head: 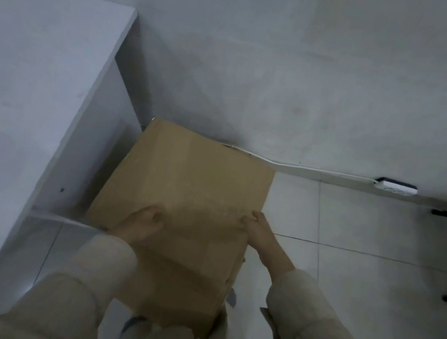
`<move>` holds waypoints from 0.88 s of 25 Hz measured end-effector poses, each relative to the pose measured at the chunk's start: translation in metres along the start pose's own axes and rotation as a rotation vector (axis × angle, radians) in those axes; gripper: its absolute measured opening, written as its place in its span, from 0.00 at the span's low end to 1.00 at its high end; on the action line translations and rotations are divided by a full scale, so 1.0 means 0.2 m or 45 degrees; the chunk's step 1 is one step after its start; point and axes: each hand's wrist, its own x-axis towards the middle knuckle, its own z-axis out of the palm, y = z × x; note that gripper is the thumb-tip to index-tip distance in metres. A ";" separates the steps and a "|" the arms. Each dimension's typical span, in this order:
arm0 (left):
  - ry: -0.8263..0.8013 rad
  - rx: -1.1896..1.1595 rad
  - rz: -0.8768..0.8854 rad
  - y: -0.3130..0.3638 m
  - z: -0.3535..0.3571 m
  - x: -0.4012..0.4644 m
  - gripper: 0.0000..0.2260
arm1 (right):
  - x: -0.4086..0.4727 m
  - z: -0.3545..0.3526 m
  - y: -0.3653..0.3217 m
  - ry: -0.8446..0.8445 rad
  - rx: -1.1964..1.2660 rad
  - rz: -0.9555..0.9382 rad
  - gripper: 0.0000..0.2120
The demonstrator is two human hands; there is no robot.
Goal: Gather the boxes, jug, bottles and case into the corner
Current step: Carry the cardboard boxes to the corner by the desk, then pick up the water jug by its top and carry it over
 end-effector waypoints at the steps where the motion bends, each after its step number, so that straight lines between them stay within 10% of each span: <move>1: -0.026 0.036 0.044 0.03 -0.03 -0.02 0.20 | -0.06 0.00 -0.01 0.020 -0.001 -0.048 0.24; 11: -0.201 0.229 0.797 0.38 -0.19 -0.49 0.14 | -0.94 0.13 0.24 0.355 0.088 -0.377 0.15; 22: -0.770 0.622 1.384 0.65 0.65 -1.25 0.12 | -1.88 0.00 1.23 1.184 0.524 -0.187 0.12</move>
